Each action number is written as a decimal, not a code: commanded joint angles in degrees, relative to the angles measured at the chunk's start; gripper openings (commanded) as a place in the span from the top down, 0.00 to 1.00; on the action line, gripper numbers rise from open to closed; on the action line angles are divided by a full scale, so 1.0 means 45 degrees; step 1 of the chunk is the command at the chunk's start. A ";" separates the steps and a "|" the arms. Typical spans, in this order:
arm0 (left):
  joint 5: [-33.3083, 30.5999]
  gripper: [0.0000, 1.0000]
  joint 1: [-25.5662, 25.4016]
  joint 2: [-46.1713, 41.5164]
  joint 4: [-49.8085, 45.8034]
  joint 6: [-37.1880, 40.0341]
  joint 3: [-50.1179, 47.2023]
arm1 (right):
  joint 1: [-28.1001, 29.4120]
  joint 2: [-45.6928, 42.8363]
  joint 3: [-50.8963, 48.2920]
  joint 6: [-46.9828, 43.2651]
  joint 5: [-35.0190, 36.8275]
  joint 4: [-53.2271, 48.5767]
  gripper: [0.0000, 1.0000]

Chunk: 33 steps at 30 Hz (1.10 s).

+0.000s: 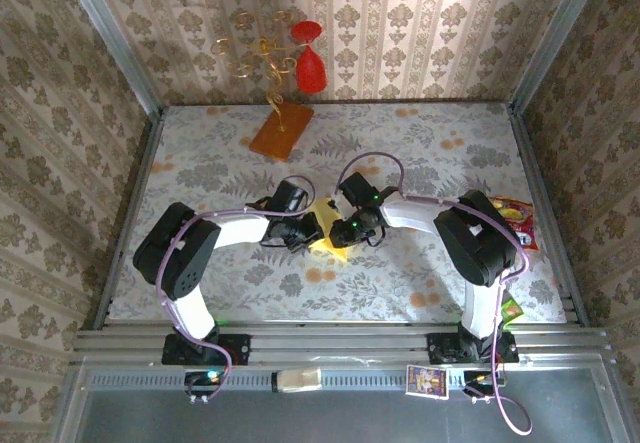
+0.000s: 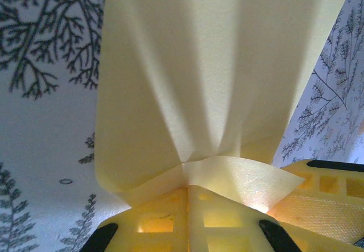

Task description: Fold a paper plane with a square sheet of paper (pick it up from the middle)

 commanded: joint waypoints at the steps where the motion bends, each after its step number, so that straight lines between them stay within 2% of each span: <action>1: -0.0307 0.93 0.0201 0.0506 -0.0209 0.0230 -0.0078 | -0.0162 0.0024 0.0014 0.0231 -0.0064 -0.0558 0.75; 11: 0.0188 0.90 0.0259 0.0019 0.0526 0.0434 0.0087 | -0.0185 0.0542 -0.0191 0.0388 0.0502 -0.0589 0.83; 23: 0.0459 0.85 0.1018 0.0032 0.0043 0.1527 0.0989 | -0.0218 0.0664 -0.0332 0.0552 0.0975 -0.0488 0.87; 33: 0.0366 0.85 0.1598 0.1779 -0.1843 0.3167 0.3133 | -0.0224 0.0623 -0.0323 0.0545 0.1056 -0.0471 0.89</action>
